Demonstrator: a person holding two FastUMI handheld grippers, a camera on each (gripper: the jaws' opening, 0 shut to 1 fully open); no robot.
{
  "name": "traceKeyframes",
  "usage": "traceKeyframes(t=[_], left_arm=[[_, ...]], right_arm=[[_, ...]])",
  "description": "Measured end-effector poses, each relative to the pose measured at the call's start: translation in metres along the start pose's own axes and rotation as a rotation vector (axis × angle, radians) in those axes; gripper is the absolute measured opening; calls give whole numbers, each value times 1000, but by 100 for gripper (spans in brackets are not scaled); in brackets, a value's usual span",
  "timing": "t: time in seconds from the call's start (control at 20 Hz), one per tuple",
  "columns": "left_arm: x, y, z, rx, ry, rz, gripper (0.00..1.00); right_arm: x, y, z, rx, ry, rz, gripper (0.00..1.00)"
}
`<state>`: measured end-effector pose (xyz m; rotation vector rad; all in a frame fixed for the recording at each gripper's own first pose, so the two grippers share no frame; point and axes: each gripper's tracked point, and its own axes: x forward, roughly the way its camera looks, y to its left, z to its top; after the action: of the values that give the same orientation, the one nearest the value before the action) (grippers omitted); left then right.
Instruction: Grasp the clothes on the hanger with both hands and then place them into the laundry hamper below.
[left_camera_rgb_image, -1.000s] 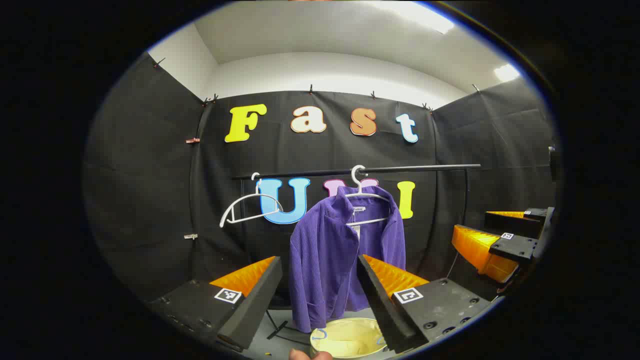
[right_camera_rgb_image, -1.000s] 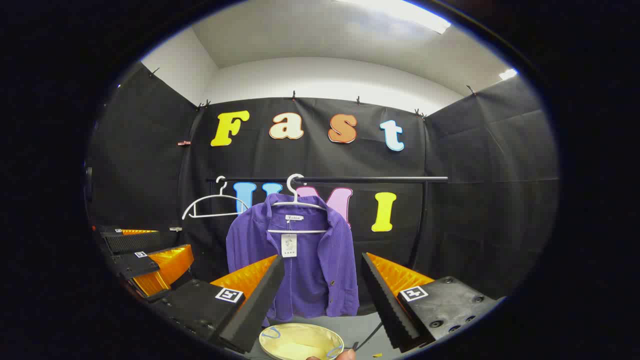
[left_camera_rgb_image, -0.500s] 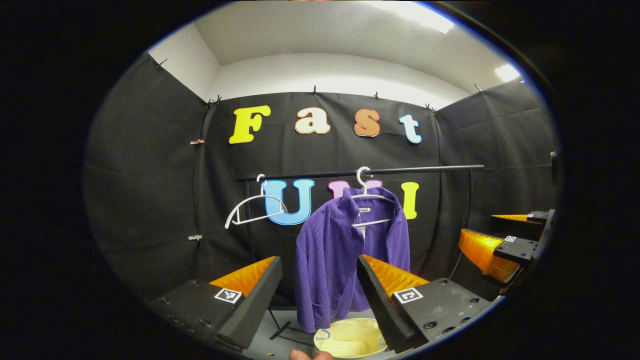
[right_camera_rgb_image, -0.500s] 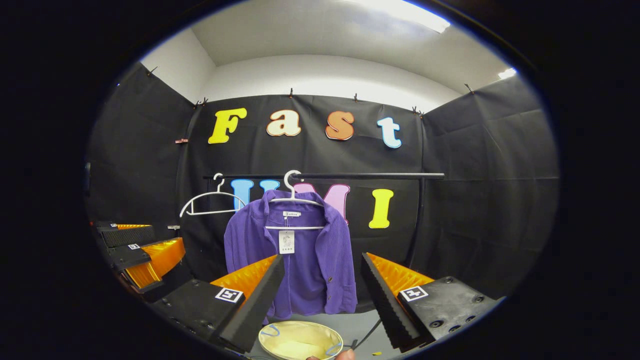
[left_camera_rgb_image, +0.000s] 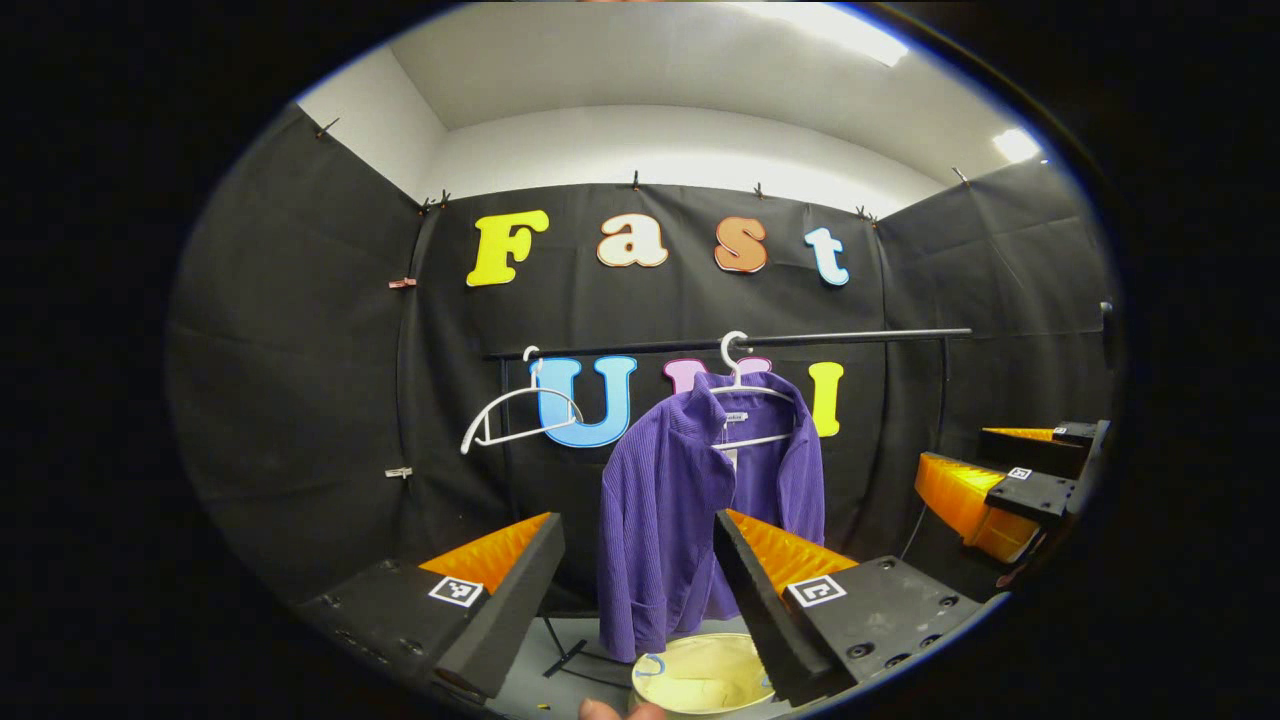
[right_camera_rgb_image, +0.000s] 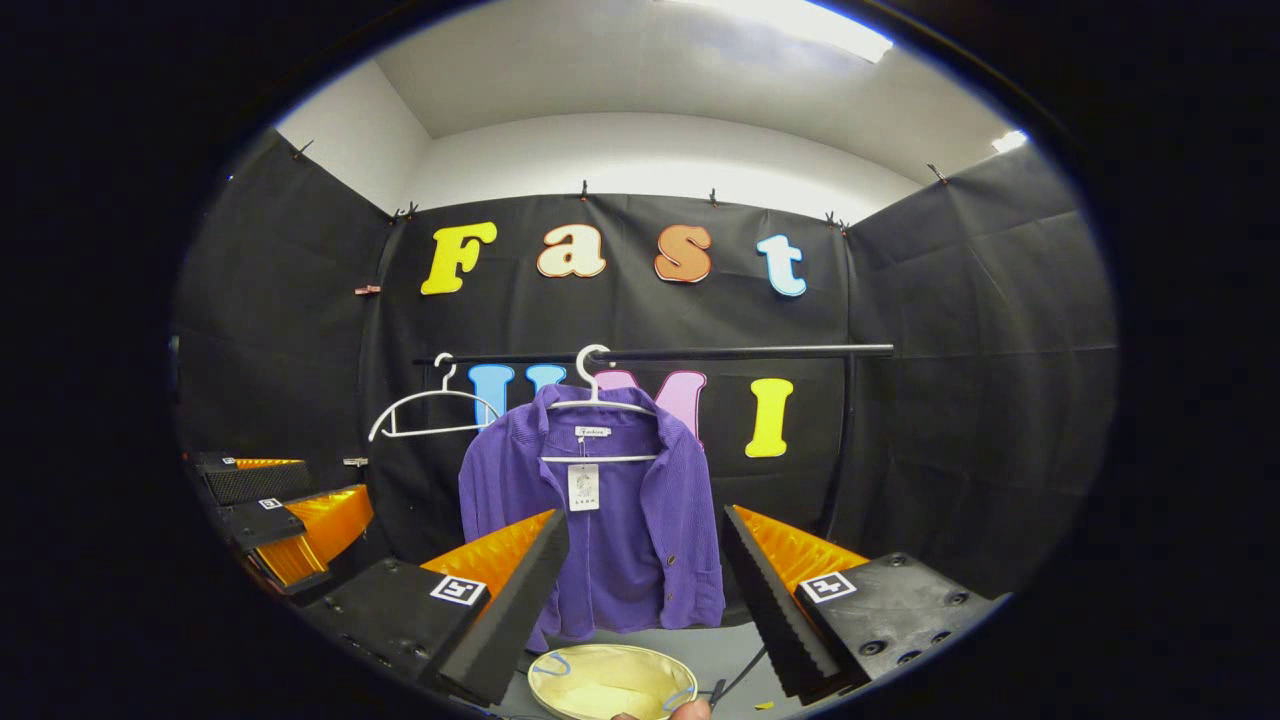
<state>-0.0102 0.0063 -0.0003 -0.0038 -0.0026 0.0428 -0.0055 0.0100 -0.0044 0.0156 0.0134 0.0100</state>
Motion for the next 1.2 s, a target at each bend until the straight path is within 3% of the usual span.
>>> traceKeyframes(t=[0.7,1.2], left_arm=[[-4,-7,-1,-34,4,-9,94],[22,-8,1,-46,-3,2,94]], right_arm=[[6,-3,5,-16,-19,-11,96],[40,-9,-3,-14,-7,18,98]])
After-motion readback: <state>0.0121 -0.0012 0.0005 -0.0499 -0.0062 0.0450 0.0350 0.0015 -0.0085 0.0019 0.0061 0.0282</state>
